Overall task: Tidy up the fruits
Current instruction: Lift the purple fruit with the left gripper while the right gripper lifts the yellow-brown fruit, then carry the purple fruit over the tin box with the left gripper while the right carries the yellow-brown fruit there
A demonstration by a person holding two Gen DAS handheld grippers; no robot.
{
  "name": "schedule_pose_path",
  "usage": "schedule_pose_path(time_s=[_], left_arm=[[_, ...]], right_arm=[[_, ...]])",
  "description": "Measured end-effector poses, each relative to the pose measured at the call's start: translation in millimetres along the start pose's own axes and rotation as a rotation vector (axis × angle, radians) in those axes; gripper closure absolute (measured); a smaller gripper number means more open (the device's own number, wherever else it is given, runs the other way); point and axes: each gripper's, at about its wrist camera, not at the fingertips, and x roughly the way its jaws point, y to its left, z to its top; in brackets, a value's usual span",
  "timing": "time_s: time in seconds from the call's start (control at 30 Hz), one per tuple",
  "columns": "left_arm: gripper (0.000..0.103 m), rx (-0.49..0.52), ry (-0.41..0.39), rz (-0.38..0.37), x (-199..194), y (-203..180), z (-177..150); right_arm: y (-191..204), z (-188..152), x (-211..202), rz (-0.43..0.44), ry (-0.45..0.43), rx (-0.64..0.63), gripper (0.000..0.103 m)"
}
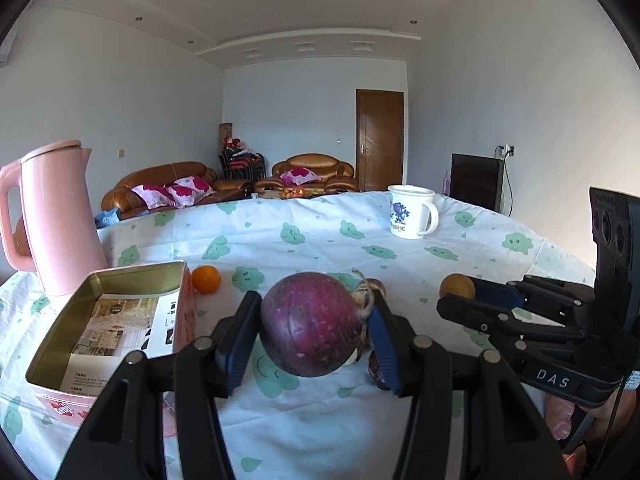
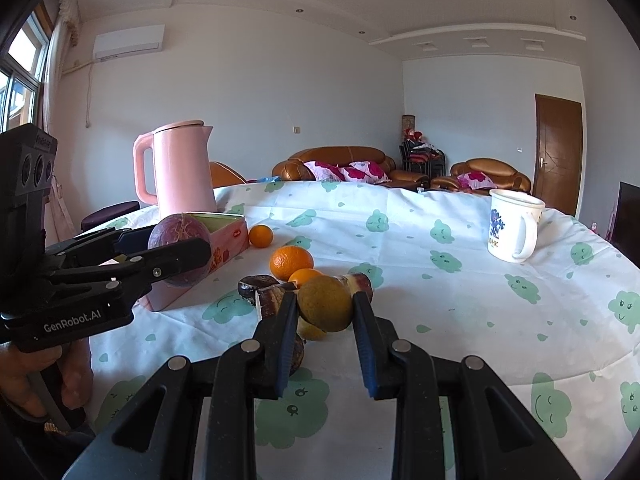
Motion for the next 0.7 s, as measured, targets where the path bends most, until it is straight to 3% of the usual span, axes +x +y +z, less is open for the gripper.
schedule_pose_path(time_s=[0.27, 0.7], left_arm=[[0.048, 0.019, -0.025, 0.014, -6.3, -3.1, 4.3], [0.048, 0.01, -0.026, 0.021, -10.8, 2.4, 9.8]], right_arm=[[1.0, 0.4, -7.2, -0.011, -0.043, -0.008, 0.074], [3.6, 7.1, -3.9, -0.022, -0.036, -0.027, 0.074]])
